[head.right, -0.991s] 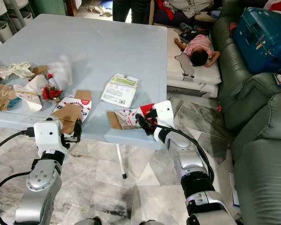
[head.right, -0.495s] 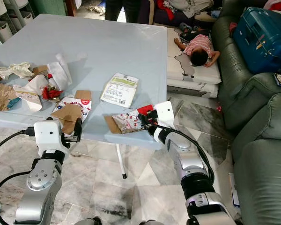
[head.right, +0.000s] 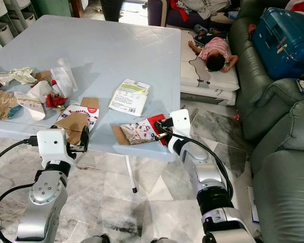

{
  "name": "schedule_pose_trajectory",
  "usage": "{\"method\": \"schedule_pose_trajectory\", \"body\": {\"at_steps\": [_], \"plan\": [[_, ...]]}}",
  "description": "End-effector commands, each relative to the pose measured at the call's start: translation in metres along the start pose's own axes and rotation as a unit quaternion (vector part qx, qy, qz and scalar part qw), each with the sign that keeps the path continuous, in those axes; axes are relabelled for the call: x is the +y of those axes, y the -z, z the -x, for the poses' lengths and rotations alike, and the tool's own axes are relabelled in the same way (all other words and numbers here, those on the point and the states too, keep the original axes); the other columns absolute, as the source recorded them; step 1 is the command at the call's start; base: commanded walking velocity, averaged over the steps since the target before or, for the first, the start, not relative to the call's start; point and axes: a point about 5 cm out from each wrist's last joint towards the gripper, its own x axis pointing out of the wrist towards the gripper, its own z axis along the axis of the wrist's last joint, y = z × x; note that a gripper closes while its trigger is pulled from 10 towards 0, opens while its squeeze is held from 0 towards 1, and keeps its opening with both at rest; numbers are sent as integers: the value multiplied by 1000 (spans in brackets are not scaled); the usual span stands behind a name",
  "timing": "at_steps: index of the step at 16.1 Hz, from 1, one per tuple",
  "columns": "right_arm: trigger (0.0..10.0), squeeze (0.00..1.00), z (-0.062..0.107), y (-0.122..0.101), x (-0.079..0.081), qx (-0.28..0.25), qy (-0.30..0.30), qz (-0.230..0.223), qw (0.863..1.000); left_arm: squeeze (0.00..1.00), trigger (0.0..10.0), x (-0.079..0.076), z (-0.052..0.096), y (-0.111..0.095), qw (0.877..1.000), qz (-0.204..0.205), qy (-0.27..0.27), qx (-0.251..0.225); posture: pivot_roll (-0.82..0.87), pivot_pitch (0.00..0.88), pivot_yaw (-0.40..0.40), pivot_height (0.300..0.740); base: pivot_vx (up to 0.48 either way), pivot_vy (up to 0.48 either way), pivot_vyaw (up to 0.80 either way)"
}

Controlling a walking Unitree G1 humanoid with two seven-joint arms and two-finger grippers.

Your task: Picking trash to rubbish bin

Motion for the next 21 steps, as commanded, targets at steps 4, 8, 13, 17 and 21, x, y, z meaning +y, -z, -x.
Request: {"method": "schedule_pose_trajectory", "body": {"at_steps": [4,8,13,17,21], "plan": [[0,0,2,-7,-10,-19,24,-14,999,0,10000,-1,-1,0,1000,-2,-4,0,-48,121,-110,740,0,0,0],[0,0,2,-28,-19,-67,50,-22,996,0,10000,-2,0,1,1000,0,-5,1,-51,122,-110,740,0,0,0],[0,0,1,-49,-20,-106,50,-8,993,0,10000,-2,-2,1,1000,1,-7,1,-54,121,-107,740,0,0,0],[10000,1000,17,-51,-6,-104,-8,107,989,0,10000,-5,-8,-3,1000,-6,2,-11,-62,114,-95,740,0,0,0],[10000,1000,36,-36,6,-66,-99,144,982,0,10000,-18,-14,-7,999,-5,29,-23,-70,103,-83,740,0,0,0]]}}
